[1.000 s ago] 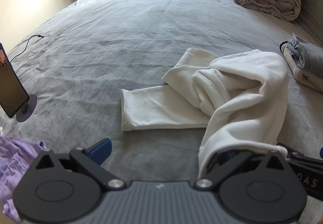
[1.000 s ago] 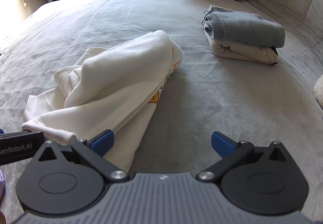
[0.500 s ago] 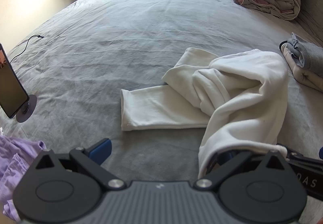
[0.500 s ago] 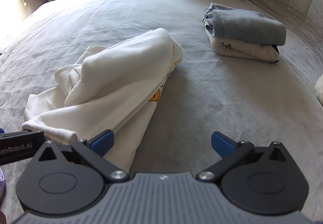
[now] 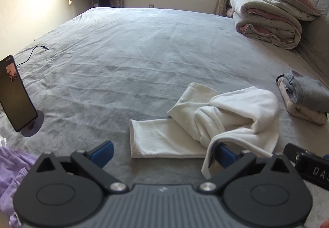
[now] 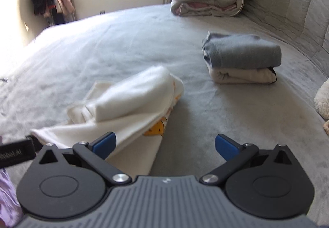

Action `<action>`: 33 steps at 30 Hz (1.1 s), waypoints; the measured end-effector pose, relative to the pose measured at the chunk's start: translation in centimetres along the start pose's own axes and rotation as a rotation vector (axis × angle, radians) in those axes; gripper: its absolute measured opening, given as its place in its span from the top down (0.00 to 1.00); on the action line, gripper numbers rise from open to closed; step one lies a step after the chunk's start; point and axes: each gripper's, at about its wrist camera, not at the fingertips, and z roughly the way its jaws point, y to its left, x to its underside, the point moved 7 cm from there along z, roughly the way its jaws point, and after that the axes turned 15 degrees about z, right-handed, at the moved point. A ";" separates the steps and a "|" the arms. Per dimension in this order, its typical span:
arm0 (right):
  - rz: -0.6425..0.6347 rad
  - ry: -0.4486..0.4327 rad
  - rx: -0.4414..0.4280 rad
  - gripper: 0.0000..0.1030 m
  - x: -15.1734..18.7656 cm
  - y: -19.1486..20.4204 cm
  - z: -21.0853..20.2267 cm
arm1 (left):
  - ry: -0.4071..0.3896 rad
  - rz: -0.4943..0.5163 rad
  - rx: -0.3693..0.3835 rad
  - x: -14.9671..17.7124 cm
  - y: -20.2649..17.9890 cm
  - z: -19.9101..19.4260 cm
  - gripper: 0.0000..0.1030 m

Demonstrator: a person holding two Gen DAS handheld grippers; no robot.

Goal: Fold clothes
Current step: 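Lower the right gripper onto the white sweatshirt and close on its fabric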

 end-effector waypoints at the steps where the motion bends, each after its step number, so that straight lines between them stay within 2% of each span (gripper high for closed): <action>1: 0.010 -0.021 -0.013 0.00 -0.5 0.2 -0.5 | -0.004 0.004 0.013 -0.1 -0.1 -0.2 0.00; 6: 0.002 -0.098 -0.045 0.00 -2.6 1.4 -1.9 | -0.066 0.016 0.051 -0.4 -0.2 -1.0 0.00; 9: -0.025 -0.118 -0.042 0.00 -3.3 1.8 -1.8 | -0.108 0.001 0.103 -0.5 0.1 -1.1 0.00; 14: -0.011 -0.072 -0.044 0.00 -2.9 1.6 0.9 | -0.061 -0.099 0.196 0.1 1.2 1.8 0.00; 19: -0.010 -0.028 -0.110 0.00 -0.4 0.8 4.4 | -0.066 -0.146 0.182 1.5 2.5 4.3 0.00; 22: -0.068 -0.002 -0.117 0.00 0.5 1.5 5.9 | -0.073 -0.148 0.186 1.1 2.9 5.1 0.00; 27: -0.143 -0.010 -0.119 0.00 1.1 2.9 7.6 | -0.088 -0.170 0.191 0.7 3.3 6.6 0.00; 30: -0.154 -0.010 -0.138 0.00 1.6 3.3 7.5 | -0.090 -0.182 0.233 0.8 3.2 7.4 0.00; 33: -0.147 -0.032 -0.181 0.00 1.6 3.6 6.3 | -0.068 -0.201 0.241 1.1 3.7 8.0 0.00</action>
